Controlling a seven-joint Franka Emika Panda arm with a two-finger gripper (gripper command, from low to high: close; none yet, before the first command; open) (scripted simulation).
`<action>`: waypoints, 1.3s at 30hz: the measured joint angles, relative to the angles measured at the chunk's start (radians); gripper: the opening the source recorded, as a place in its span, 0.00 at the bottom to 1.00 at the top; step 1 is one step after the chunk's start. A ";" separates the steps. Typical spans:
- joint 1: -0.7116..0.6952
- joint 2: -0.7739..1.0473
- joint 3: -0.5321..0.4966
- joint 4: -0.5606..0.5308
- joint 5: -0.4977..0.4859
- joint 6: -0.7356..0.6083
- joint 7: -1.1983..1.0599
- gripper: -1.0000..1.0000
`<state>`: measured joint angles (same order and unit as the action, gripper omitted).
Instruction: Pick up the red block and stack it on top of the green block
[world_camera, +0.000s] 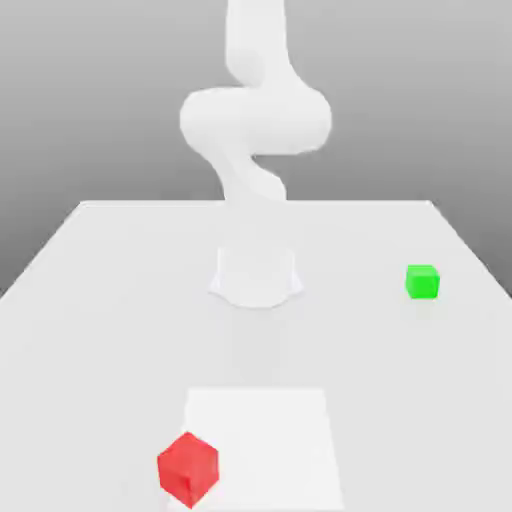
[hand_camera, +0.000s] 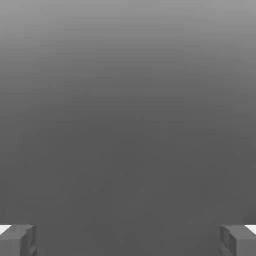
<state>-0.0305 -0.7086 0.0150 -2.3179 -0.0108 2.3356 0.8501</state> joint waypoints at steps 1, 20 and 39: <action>-0.011 0.039 0.005 -0.008 -0.006 0.015 0.022 0.50; -0.163 0.731 0.024 -0.143 -0.053 0.286 0.377 0.50; -0.171 1.025 0.015 -0.159 -0.015 0.459 0.432 0.00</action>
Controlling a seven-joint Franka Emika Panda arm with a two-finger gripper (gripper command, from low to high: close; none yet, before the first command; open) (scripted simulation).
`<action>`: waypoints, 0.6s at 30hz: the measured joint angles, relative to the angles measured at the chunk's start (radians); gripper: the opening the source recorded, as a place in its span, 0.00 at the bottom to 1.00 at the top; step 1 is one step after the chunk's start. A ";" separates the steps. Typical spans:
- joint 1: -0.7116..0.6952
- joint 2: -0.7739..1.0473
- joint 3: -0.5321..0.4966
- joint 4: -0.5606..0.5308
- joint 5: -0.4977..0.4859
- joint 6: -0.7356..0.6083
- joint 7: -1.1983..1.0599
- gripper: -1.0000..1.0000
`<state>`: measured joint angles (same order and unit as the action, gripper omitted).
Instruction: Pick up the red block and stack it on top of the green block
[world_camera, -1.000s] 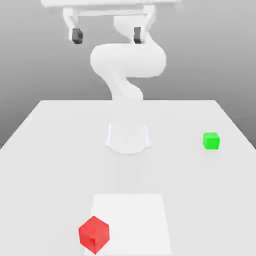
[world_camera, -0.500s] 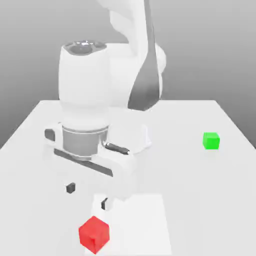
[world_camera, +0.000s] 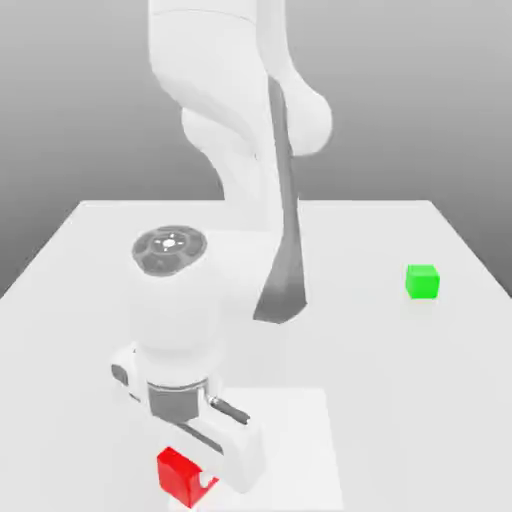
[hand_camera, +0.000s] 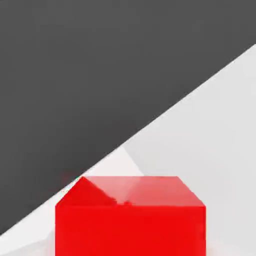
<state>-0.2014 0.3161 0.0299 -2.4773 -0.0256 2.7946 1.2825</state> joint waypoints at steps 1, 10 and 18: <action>-0.002 -0.033 0.002 -0.005 0.003 -0.028 -0.002 0.00; 0.194 -0.250 0.236 -0.104 0.117 -0.132 -0.248 0.00; 0.532 -0.403 0.377 -0.213 0.270 -0.163 -0.565 0.00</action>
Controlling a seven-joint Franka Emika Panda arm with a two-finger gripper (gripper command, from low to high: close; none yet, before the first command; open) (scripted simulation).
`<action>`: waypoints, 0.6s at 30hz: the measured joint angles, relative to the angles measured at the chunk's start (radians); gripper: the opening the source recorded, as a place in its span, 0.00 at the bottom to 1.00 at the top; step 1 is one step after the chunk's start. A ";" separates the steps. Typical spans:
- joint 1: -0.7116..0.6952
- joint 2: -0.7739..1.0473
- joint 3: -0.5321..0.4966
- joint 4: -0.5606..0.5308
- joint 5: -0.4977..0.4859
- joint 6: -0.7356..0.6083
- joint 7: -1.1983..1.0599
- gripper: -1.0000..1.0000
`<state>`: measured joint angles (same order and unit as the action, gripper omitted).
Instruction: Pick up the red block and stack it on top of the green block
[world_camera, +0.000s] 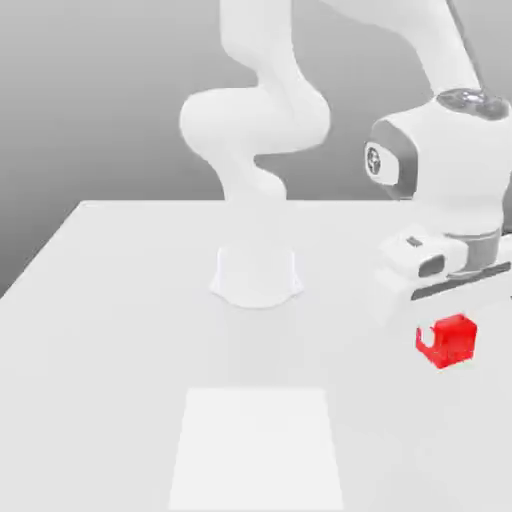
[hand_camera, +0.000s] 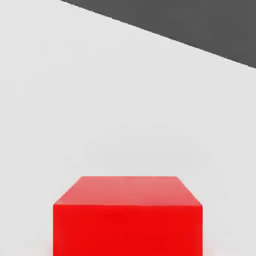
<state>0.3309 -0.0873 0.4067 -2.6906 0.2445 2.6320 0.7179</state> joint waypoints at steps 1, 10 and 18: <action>0.035 -0.018 0.014 -0.014 0.015 -0.003 -0.036 0.00; 0.384 -0.164 0.188 -0.143 0.143 -0.015 -0.359 0.00; 0.604 -0.205 0.306 -0.238 0.143 0.027 -0.522 0.00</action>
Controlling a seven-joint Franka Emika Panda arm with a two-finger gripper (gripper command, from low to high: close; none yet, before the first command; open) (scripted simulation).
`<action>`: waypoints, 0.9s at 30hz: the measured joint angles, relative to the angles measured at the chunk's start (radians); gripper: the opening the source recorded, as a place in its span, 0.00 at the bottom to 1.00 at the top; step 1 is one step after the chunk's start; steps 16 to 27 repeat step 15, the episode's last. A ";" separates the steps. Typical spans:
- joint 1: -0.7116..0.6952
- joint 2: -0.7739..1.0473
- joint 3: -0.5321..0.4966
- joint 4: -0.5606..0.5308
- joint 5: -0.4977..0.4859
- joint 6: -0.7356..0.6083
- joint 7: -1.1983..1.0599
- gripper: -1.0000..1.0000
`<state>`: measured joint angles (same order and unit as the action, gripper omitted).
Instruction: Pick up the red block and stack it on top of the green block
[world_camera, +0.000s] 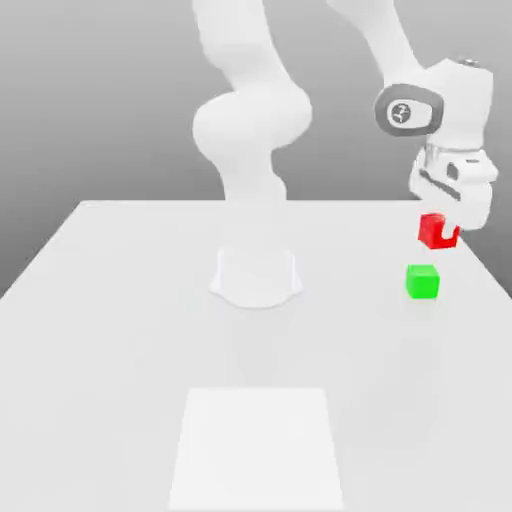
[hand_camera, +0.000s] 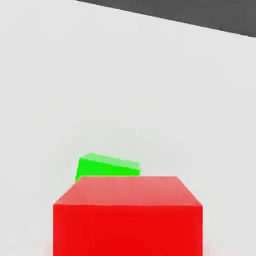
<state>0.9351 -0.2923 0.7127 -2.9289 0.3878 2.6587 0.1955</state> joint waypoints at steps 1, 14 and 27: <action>-0.016 0.016 0.014 -0.002 -0.024 0.014 0.014 0.00; -0.237 0.238 0.126 -0.008 -0.415 0.184 0.278 0.00; -0.246 0.252 0.125 -0.008 -0.445 0.195 0.299 0.00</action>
